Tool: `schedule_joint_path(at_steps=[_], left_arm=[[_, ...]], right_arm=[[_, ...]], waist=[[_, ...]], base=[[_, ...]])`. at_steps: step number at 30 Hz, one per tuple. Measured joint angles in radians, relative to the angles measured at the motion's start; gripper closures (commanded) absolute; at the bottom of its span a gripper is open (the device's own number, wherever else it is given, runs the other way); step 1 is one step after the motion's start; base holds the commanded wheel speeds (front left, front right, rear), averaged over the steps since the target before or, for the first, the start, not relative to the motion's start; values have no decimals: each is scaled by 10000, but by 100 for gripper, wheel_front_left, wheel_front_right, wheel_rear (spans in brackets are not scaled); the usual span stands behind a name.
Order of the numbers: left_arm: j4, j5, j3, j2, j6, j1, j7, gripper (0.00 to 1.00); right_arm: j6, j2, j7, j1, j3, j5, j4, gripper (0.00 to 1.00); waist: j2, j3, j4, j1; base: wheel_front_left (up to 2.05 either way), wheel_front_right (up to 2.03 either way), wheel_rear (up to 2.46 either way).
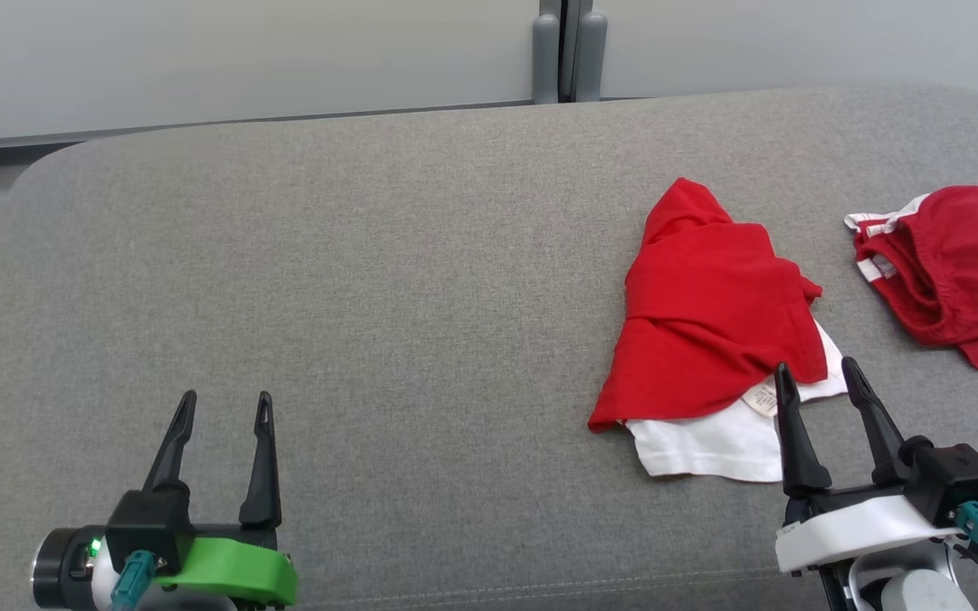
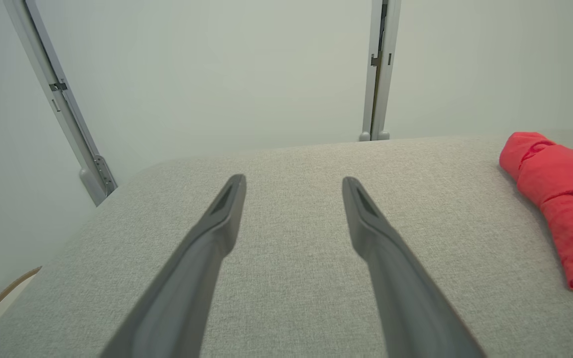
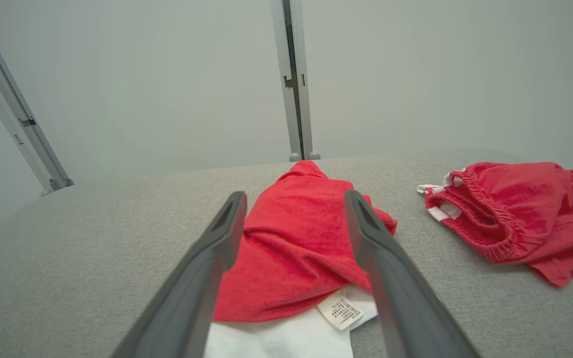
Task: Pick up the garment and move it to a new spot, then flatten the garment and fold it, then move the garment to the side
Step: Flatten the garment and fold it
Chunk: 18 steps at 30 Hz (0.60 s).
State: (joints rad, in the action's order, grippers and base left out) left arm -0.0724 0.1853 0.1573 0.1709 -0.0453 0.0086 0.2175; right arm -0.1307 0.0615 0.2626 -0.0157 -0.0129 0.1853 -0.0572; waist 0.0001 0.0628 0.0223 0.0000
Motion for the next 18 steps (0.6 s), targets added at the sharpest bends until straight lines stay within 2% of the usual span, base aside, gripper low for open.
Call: schedule_joint_path(at_steps=[13, 18], left_arm=[[73, 27, 278, 33, -46, 2, -144, 0], [224, -86, 830, 0, 295, -329, -364, 0]], right_arm=[[-2, -67, 0, 16, -54, 2, -73, 0], [0, -81, 0, 25, -29, 33, -117, 0]], waist=[[0, -48, 73, 0], [0, -17, 28, 0]], base=[[0, 0, 0], [0, 0, 0]])
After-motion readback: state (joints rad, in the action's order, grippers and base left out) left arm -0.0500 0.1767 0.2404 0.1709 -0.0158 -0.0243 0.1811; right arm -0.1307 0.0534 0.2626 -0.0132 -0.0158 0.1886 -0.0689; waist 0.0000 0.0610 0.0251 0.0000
